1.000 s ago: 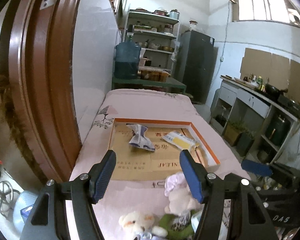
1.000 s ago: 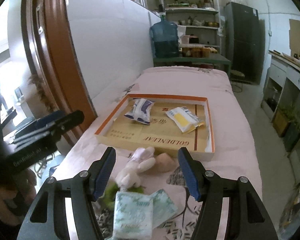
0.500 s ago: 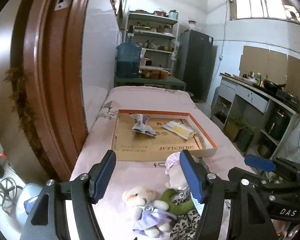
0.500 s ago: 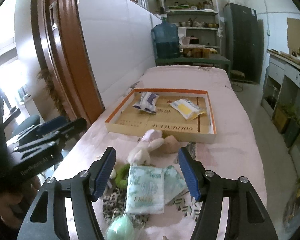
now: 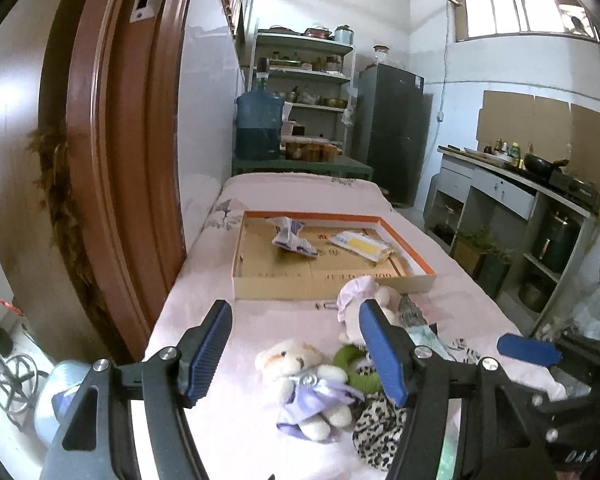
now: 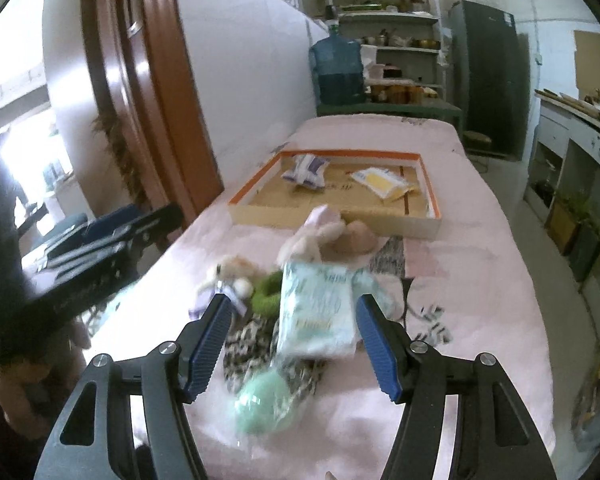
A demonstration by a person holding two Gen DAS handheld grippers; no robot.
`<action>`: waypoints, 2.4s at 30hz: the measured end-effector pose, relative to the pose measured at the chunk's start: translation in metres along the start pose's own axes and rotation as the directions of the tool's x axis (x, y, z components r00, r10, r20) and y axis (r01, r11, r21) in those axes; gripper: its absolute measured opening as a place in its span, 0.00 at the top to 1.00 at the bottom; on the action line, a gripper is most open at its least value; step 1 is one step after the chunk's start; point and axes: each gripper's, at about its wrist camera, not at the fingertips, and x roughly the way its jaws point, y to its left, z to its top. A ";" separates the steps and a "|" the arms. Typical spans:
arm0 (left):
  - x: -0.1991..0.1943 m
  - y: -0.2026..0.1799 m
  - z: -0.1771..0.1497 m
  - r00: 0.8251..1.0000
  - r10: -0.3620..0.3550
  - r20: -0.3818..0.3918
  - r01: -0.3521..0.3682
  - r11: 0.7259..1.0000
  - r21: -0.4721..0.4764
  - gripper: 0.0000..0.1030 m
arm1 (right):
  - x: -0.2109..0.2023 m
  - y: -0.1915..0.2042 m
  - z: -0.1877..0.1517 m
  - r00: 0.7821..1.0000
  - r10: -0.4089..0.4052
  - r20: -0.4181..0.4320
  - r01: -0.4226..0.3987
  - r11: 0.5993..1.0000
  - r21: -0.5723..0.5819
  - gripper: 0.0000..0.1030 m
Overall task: Organize soft objects
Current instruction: 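Move both tools back over the remaining pile of soft items, then grasp the teddy bear with left tool while right grasps mint-green bag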
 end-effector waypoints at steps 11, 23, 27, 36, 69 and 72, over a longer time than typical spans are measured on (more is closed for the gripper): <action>-0.004 0.001 -0.031 0.999 -0.006 -0.035 0.006 1.000 -0.007 0.36 | 0.010 0.005 -0.036 0.997 0.016 -0.071 -0.014 1.000 0.022 0.36; 0.007 0.004 -0.050 0.995 -0.024 -0.092 0.020 0.999 -0.045 0.36 | 0.020 0.008 -0.048 0.991 0.053 -0.120 -0.048 0.998 0.049 0.36; 0.011 0.003 -0.051 0.994 -0.029 -0.103 0.024 0.999 -0.047 0.36 | 0.027 0.004 -0.052 0.987 0.078 -0.140 -0.067 0.995 0.079 0.36; 0.035 0.002 -0.050 0.988 -0.051 -0.146 0.040 0.996 -0.075 0.36 | 0.036 0.001 -0.058 0.975 0.145 -0.169 -0.124 0.984 0.128 0.36; 0.083 0.007 -0.067 0.953 -0.106 -0.282 0.068 0.988 -0.142 0.60 | 0.041 0.001 -0.064 0.965 0.167 -0.201 -0.148 0.983 0.106 0.53; 0.081 0.007 -0.067 0.956 -0.103 -0.276 0.065 0.988 -0.142 0.60 | 0.039 0.001 -0.062 0.967 0.166 -0.193 -0.147 0.983 0.105 0.53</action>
